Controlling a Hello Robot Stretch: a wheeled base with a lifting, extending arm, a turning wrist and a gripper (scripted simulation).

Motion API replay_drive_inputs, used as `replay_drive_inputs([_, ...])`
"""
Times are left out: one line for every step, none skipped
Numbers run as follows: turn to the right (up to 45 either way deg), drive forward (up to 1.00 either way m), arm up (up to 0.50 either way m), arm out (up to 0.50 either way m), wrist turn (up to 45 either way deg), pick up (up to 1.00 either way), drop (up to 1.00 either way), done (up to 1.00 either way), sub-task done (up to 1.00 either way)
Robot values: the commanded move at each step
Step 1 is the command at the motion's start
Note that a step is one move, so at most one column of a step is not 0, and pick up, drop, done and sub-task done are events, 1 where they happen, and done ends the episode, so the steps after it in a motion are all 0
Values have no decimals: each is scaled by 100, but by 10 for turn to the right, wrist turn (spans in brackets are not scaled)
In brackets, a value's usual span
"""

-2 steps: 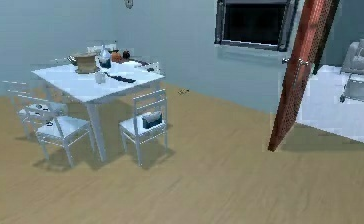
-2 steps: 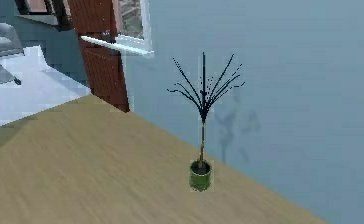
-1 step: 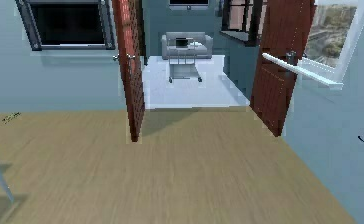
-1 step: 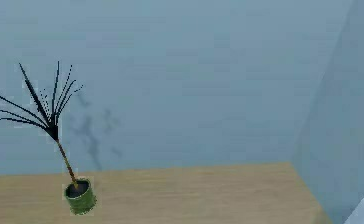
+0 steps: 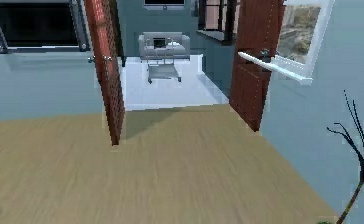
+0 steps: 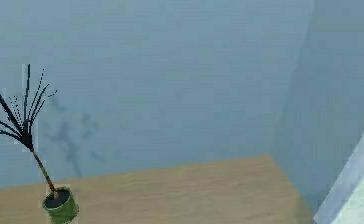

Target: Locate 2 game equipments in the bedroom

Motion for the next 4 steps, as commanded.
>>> replay_drive_inputs([0, 20, 0, 0, 0, 0, 0, 0, 0])
replay_drive_inputs([-450, 0, 0, 0, 0, 0, 0, 0, 0])
replay_drive_inputs([-450, 0, 0, 0, 0, 0, 0, 0, 0])
replay_drive_inputs([-60, 0, 0, 0, 0, 0, 0, 0, 0])
